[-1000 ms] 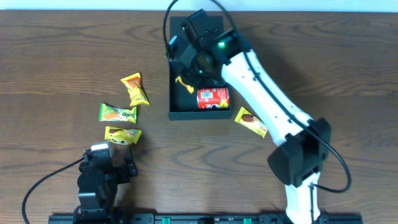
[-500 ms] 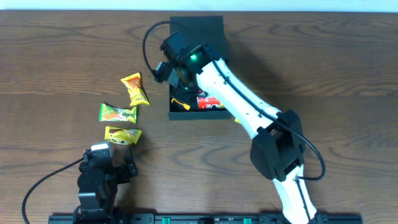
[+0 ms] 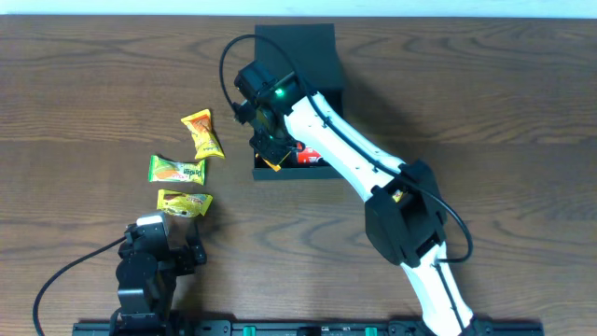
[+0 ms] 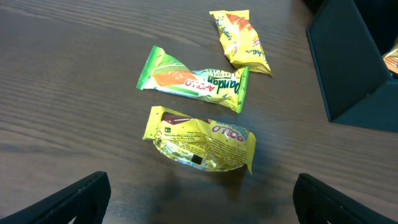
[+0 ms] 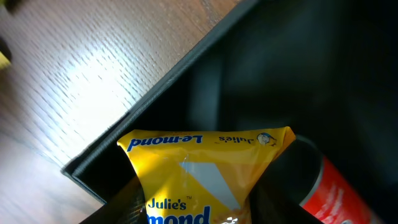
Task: Pack container
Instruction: 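Carry the Lemond packet into the box and release it beside the can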
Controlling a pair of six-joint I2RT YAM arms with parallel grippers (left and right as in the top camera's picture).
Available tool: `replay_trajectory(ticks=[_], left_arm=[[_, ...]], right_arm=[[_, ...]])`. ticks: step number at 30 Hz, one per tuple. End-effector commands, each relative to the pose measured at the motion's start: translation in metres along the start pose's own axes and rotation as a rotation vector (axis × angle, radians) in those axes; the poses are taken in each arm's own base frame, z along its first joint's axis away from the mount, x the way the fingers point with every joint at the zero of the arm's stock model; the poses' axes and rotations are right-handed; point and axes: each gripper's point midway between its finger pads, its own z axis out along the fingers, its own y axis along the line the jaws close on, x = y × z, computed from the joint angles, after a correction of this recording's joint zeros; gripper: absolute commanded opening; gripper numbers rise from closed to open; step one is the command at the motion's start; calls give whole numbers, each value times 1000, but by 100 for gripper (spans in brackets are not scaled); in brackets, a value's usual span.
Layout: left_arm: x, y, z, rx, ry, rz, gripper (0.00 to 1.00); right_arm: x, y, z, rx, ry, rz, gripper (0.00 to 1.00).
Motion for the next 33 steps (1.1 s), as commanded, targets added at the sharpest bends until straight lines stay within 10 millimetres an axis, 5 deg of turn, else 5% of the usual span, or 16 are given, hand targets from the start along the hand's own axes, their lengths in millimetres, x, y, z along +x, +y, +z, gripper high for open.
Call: replay_trajectory(ticks=[1,14,27,33], left_arm=[[2,1,1,-5,4,6,95],[2,1,1,-5,4,6,95],[2,1,1,-5,4,6,95],[2,1,1,-5,4,6,95]], right_arm=[[2,11,3,-61,15,170,39],[1,9,3,-57,21,626,35],[-7,-10,5,41,-39,728,35],[-1,-9,25,47,3,744,35]])
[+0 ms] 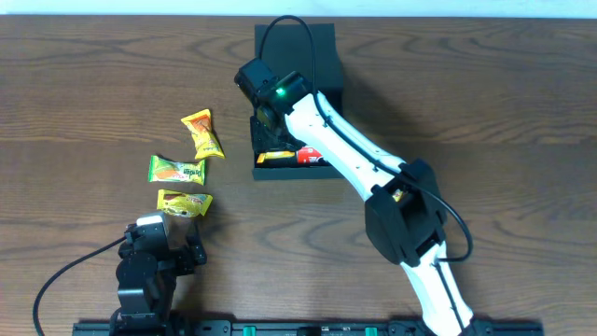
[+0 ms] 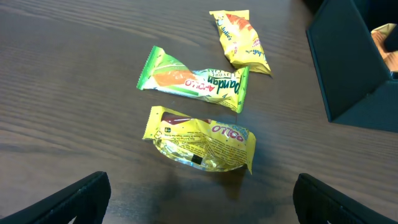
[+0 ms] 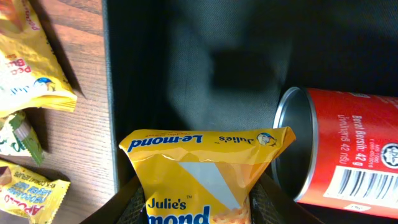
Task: Pack container
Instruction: 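Carry the Lemond packet into the box and release it beside the can, then raise the right gripper out of the box and retract it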
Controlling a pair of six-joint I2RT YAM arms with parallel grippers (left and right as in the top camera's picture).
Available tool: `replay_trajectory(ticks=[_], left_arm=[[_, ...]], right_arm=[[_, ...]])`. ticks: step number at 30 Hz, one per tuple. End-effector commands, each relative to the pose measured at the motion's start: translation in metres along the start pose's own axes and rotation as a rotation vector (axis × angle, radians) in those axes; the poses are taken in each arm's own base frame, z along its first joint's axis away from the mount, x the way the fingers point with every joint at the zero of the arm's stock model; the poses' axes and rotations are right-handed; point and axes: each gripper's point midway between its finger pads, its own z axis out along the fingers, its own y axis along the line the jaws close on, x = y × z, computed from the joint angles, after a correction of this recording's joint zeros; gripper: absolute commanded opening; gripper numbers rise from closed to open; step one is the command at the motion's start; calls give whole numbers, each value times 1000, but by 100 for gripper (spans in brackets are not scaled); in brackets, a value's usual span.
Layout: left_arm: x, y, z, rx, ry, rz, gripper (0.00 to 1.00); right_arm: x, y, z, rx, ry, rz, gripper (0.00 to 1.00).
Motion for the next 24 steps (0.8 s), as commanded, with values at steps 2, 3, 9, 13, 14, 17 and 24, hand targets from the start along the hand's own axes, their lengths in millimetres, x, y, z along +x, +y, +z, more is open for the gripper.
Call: replay_trajectory(ticks=[2,3,9,13,14,17,24], left_arm=[[2,1,1,-5,4,6,95],[2,1,1,-5,4,6,95],[2,1,1,-5,4,6,95],[2,1,1,-5,4,6,95],[2,1,1,-5,4,6,95],[2,1,1,-5,4,6,95],[2,1,1,-5,4,6,95]], right_arm=[[6,-7,24,45,34,36,35],[6,-7,24,46,34,39,35],[6,-7,24,46,35,38,61],[7,-6,24,46,35,37,73],[7,-6,24,47,37,37,79],[7,-6,23,42,41,38,79],[-8,-8,-4,4,-16,52,73]])
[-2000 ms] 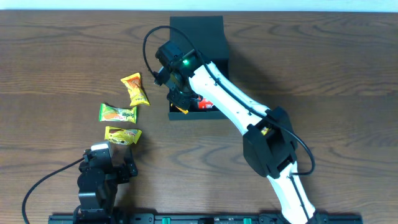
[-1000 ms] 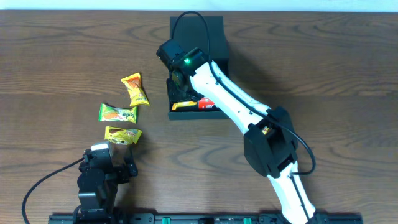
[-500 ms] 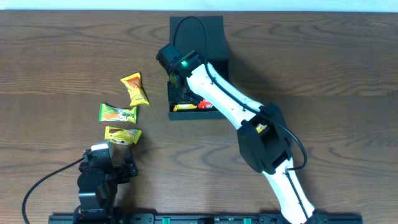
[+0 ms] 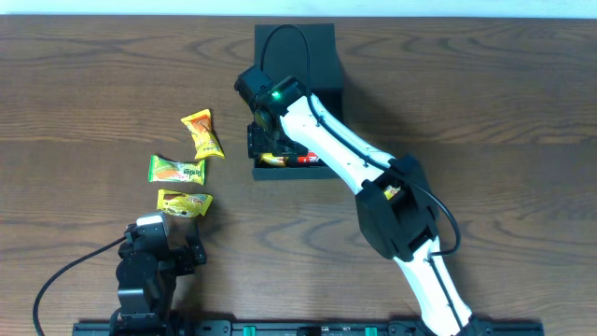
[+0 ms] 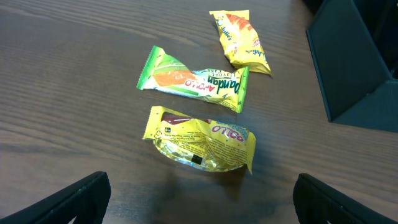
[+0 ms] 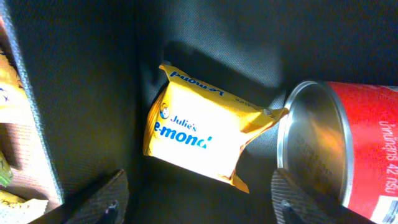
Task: Pack container
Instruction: 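Raise the right gripper out of the box and retract it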
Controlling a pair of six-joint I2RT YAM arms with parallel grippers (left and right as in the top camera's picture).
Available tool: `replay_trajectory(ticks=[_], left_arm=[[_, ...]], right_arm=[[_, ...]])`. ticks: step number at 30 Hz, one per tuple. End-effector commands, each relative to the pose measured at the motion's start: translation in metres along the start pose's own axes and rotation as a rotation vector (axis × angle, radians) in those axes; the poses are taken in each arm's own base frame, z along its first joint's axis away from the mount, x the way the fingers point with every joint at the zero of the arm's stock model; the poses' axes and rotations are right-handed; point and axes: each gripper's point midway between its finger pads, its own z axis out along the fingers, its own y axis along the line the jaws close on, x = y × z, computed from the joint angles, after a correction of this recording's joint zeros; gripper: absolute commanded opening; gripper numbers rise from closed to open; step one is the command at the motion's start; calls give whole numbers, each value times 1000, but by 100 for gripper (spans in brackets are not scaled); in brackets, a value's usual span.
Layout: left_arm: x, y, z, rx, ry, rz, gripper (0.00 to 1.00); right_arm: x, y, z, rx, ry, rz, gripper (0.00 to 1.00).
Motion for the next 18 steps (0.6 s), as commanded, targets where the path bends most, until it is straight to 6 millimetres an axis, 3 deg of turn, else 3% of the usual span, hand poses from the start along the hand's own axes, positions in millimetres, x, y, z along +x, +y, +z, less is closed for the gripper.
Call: replay_trajectory(ticks=[1,5,10,13,15,18], left_arm=[[2,1,1,-5,5,6,95],[2,1,1,-5,5,6,95],[2,1,1,-5,5,6,95],[2,1,1,-5,5,6,95],[2,1,1,-5,5,6,95],[2,1,1,-5,5,6,95]], right_arm=[[-16,-2,-36,-41,-76,10,71],[-29,1,-79,-95,-161,-27,65],[-40,-4,-157,-159,-311,-136,68],[-38,-27,-205,-132,-396,-293,78],[-32,-45,-217,-100,-390,-354,82],[-25,-93,-221,34,-336,-375,84]])
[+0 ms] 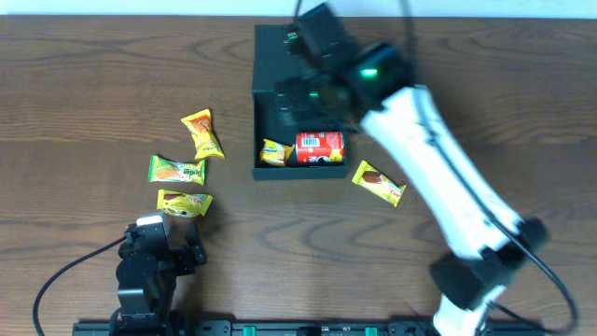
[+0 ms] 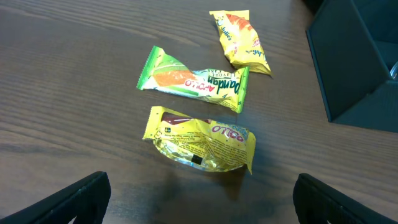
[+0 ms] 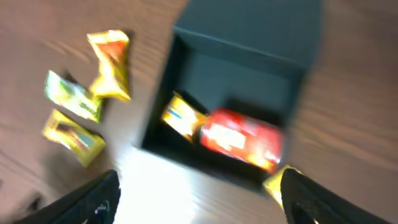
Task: Pack container
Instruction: 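Raise the right gripper out of the box and retract it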
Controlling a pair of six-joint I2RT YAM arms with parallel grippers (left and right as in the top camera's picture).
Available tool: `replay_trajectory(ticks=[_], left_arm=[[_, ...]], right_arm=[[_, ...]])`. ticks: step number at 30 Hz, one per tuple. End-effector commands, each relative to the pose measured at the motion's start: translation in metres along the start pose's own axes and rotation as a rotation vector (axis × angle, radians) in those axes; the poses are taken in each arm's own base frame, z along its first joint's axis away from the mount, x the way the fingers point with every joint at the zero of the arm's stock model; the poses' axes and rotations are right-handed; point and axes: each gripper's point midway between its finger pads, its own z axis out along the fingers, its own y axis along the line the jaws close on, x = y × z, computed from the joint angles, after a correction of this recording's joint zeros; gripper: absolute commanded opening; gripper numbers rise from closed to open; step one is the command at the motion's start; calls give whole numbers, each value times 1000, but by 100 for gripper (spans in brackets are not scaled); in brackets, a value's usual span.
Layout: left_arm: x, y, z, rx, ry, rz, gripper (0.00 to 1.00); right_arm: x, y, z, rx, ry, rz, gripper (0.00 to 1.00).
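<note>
The black box (image 1: 267, 56) stands at the table's top middle. Inside it lie a yellow Julie's Le-mond packet (image 1: 276, 151) and a red can (image 1: 320, 147), seen again from the right wrist as the packet (image 3: 182, 115) and the can (image 3: 239, 140). My right gripper (image 3: 202, 211) hangs open and empty high above the box, blurred. Left of the box lie three snack packets: orange-yellow (image 2: 239, 45), green (image 2: 193, 79) and yellow (image 2: 199, 140). My left gripper (image 2: 199, 205) sits open just short of the yellow one.
Another yellow packet (image 1: 378, 183) lies on the wood right of the box's front corner. The box wall (image 2: 348, 68) rises at the right of the left wrist view. My right arm (image 1: 438, 168) stretches across the table's right half.
My right gripper was low inside the box, open over the Le-mond packet; now it is high above the box. The packet right of the box has come into view. The left arm has not moved.
My right gripper was shut on the Le-mond packet at the box's front left corner, then held it inside beside the red can. Then it was open with the packet lying in the box. Now it is raised clear of the box.
</note>
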Motion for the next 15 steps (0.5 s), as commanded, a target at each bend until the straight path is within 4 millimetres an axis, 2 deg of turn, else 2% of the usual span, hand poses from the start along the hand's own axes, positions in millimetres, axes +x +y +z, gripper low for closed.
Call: replay_trajectory(ticks=[1,3,6,12,15], left_arm=[[2,1,1,-5,5,6,95],[2,1,1,-5,5,6,95],[2,1,1,-5,5,6,95],[1,1,1,-8,-2,6,95],[1,1,1,-6,-3,5,95]], right_arm=[[10,-53,-3,152,66,-122,83],[26,-78,-6,204,144,-124,80],[37,-97,-2,186,201,-79,79],[38,-130,1,150,204,-18,81],[41,-151,10,161,210,19,82]])
